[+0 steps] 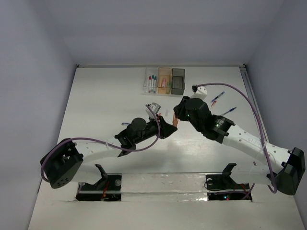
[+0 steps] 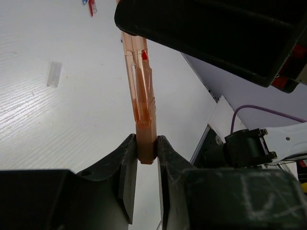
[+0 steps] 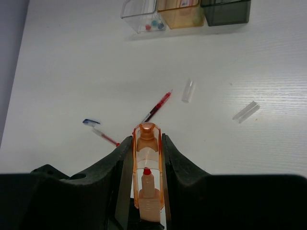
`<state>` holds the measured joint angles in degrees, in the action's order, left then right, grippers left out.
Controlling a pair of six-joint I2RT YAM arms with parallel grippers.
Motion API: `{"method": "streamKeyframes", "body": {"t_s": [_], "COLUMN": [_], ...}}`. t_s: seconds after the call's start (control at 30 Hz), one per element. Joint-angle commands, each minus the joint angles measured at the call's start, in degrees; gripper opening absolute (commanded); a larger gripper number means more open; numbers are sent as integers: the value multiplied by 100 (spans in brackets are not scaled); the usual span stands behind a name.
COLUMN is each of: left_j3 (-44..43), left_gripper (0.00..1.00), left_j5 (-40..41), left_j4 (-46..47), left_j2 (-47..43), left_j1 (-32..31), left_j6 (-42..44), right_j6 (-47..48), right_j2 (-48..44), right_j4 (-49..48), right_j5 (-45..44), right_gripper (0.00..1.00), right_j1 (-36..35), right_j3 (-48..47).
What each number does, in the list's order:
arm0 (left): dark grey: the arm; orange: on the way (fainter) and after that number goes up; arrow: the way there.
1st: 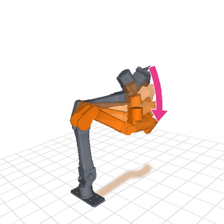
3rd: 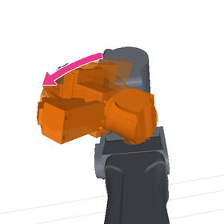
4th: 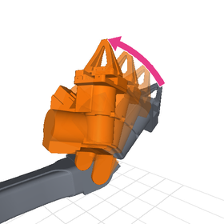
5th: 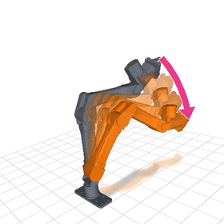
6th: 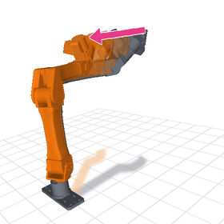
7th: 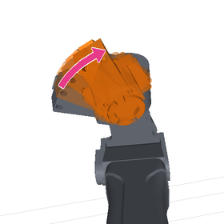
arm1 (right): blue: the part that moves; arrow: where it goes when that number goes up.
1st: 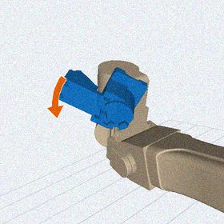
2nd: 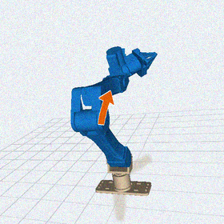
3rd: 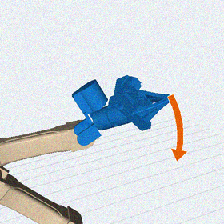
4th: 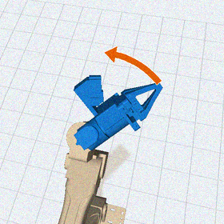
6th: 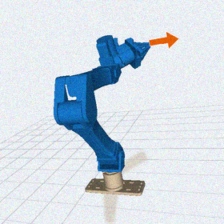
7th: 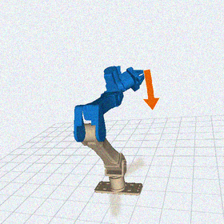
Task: Sort the stationery into containers
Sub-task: Close the pen cap on the pen.
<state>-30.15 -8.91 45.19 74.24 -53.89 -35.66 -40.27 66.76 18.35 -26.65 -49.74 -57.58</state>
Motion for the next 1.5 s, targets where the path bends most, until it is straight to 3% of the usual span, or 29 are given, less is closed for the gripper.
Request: {"method": "streamKeyframes", "body": {"t_s": [0.0,0.7,0.8,1.13,1.47], "left_j3": [-456,-922,-1001,-1423,-2266], "left_gripper": [0,0,0,0,0], "left_j5": [126,741,759,732,838], "left_j4": [315,-160,-247,-485,-783], "left_j2": [-304,-568,-682,-1131,-885], "left_j1": [10,168,230,766,994], "left_j6": [-143,59,138,244,507], "right_j6": [-130,-499,-666,-1325,-1975], "right_j2": [-146,3,-14,100,276], "right_j4": [-402,-156,-139,-323,-622], "right_j5": [-85,-753,-657,-130,46], "right_gripper": [7,5,0,0,0], "right_j1": [-177,-1108,-1179,-1556,-2224], "right_j3": [19,353,519,1152,1627]}}
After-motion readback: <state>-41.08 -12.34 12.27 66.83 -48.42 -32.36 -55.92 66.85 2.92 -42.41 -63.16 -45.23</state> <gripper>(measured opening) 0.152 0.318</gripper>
